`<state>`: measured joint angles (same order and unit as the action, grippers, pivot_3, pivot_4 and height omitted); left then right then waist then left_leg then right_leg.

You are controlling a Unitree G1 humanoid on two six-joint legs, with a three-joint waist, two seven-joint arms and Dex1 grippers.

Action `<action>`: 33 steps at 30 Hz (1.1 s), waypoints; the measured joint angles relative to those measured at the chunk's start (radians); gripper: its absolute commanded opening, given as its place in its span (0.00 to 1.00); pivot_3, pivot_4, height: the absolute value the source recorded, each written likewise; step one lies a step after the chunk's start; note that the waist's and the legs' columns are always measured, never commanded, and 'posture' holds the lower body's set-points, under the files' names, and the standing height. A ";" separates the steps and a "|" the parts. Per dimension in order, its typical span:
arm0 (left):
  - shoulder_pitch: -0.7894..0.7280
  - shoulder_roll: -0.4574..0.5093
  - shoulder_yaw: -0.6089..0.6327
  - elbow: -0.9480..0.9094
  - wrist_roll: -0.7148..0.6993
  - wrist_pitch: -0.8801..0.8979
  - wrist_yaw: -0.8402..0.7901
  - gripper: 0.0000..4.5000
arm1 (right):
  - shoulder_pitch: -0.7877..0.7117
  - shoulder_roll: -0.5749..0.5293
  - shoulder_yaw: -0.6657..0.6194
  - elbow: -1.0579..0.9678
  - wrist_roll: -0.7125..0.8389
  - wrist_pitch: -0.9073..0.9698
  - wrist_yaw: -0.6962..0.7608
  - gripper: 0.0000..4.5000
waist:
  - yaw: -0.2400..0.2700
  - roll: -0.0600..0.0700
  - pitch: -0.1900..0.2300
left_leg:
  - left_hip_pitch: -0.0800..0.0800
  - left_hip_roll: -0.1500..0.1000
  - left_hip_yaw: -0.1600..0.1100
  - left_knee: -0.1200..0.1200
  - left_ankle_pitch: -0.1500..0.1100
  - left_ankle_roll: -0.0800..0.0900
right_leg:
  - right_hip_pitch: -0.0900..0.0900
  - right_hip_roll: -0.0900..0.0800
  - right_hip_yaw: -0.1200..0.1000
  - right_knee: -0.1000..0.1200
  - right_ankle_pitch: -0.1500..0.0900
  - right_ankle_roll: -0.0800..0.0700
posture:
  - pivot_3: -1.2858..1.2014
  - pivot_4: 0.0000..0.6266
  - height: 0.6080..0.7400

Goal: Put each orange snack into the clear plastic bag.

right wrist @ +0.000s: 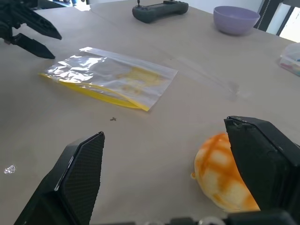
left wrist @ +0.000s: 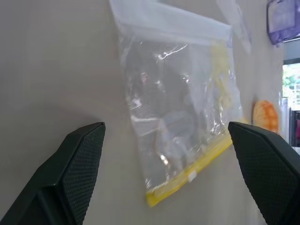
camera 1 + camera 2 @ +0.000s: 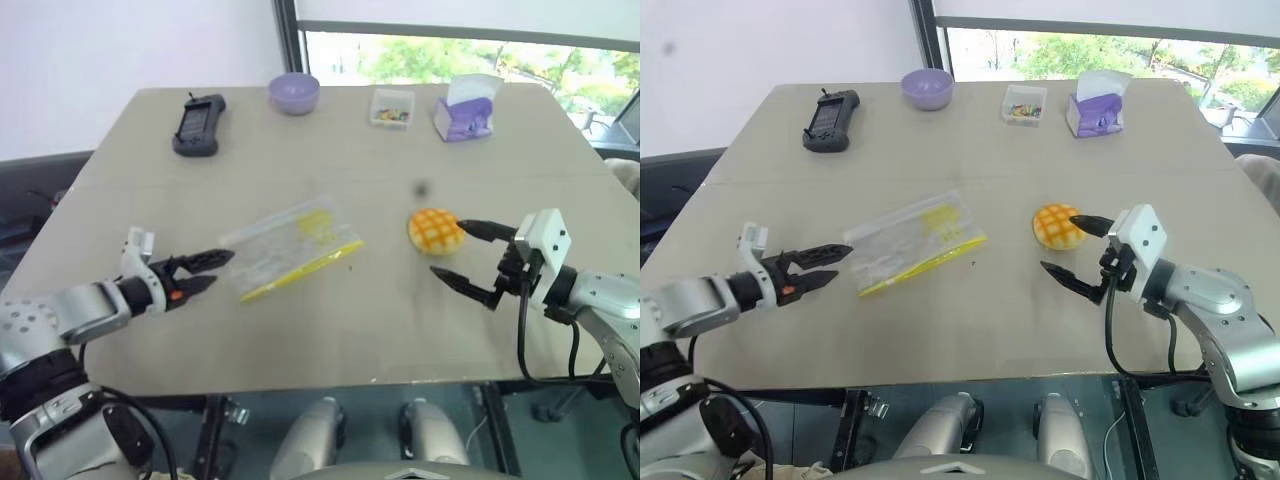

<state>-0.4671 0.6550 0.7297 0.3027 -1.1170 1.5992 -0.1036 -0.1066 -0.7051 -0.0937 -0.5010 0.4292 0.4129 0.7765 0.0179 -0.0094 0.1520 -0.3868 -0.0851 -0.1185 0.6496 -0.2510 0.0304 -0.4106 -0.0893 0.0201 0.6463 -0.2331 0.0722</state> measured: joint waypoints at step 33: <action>-0.156 -0.195 0.010 0.208 0.106 -0.018 -0.150 0.99 | 0.074 0.038 0.015 -0.035 -0.081 -0.065 -0.063 1.00 | -0.003 -0.002 -0.001 | 0.001 0.000 0.001 0.000 0.000 0.000 | 0.000 0.000 0.001 0.000 0.000 0.000 | 0.52 0.24 1.00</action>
<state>-0.6229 0.4603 0.7397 0.5109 -1.0113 1.5810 -0.2533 -0.0326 -0.6672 -0.0785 -0.5363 0.3482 0.3475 0.7131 0.0151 -0.0113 0.1507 -0.3856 -0.0848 -0.1177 0.6494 -0.2510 0.0302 -0.4103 -0.0891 0.0209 0.6467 -0.2330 0.0725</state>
